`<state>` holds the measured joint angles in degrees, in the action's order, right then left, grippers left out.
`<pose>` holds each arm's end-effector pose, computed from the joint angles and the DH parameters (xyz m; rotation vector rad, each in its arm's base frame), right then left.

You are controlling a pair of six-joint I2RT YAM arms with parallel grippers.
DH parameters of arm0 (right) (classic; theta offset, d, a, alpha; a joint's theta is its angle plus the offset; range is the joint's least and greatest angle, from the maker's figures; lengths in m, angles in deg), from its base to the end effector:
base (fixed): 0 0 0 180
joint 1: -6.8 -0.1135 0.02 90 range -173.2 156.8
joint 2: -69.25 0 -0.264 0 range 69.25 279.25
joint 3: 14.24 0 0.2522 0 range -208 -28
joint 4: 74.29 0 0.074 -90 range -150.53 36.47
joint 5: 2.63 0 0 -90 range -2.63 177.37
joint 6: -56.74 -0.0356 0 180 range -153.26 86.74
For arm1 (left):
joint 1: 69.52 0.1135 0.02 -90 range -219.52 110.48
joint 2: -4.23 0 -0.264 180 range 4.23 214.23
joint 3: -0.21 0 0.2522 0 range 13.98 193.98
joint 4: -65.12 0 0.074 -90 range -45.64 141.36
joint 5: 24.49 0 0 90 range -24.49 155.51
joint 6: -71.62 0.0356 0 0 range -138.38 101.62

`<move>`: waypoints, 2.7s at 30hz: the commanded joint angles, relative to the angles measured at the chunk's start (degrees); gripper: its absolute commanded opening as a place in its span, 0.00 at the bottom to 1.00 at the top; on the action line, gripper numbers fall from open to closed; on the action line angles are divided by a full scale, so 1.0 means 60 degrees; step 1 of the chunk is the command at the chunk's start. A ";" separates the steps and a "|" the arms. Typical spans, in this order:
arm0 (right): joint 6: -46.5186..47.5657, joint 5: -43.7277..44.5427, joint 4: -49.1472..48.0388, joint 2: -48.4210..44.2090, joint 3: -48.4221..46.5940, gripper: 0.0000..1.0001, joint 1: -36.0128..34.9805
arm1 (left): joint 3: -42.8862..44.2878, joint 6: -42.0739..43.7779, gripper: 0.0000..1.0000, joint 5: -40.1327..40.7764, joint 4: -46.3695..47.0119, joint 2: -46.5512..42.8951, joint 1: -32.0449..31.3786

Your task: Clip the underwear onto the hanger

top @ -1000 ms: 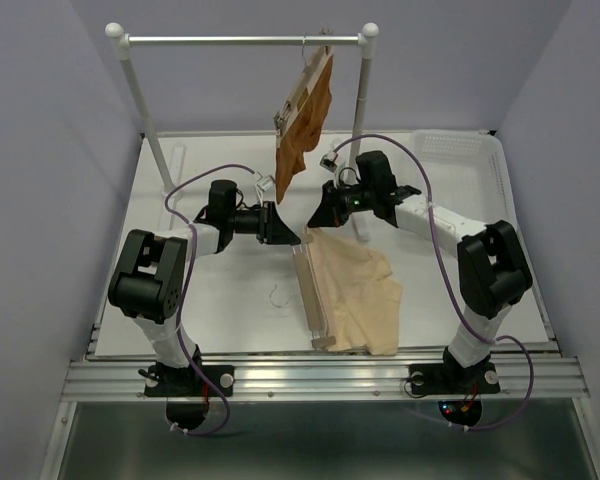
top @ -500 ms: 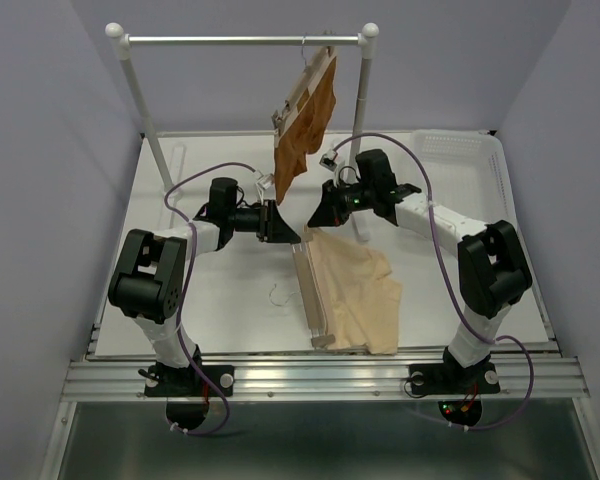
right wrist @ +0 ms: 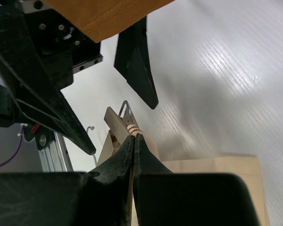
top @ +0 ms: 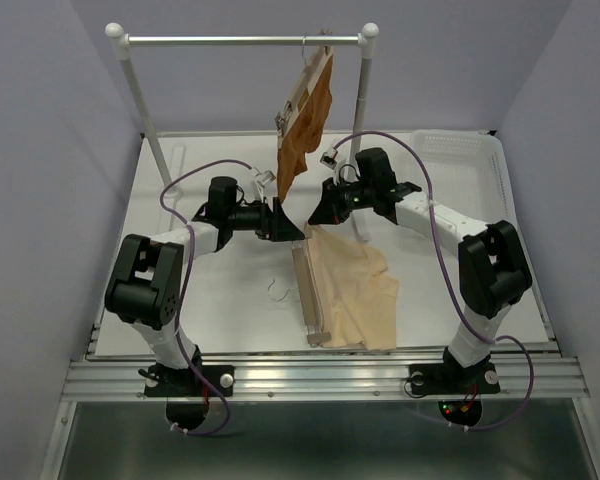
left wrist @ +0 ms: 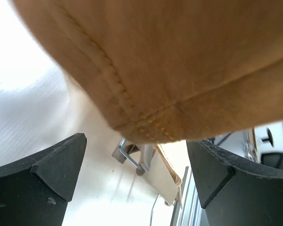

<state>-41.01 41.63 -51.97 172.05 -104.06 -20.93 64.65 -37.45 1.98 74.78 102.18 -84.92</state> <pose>0.3465 0.2110 0.2572 -0.8445 2.0593 1.2163 0.3280 -0.1234 0.1994 0.6973 1.9028 -1.4742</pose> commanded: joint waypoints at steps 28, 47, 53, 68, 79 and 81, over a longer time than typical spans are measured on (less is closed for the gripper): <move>0.0412 0.0167 0.0215 -0.0112 -0.0215 0.01 0.0051 | -0.6321 -0.4028 0.84 0.4744 -0.0316 -0.6057 0.0032; 0.0281 0.0152 0.0229 -0.0054 -0.0128 0.01 0.0051 | -0.6131 -0.4101 0.00 0.3805 0.1516 -0.4547 -0.0319; 0.0149 0.1321 0.0915 0.0005 -0.0303 0.28 0.0051 | -0.6205 -0.5111 0.00 0.4770 0.1036 -0.6566 -0.0568; -0.0115 0.6199 0.2089 -0.2161 0.0764 1.00 -0.2216 | -0.2779 -0.5405 0.00 0.9751 -0.6212 -0.8958 -0.1111; -0.0305 0.7476 0.0626 -0.2531 0.1703 1.00 -0.4561 | -0.1328 -0.6196 0.00 1.0749 -0.7316 -0.8328 -0.1140; -0.0277 0.7974 0.0055 -0.2413 0.1805 1.00 -0.4782 | -0.1152 -0.6372 0.00 1.0749 -0.7448 -0.8211 -0.1140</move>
<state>-42.27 83.53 -43.58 156.66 -94.20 -47.75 53.57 -73.17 64.16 30.47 52.37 -91.32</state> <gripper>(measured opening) 0.995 0.048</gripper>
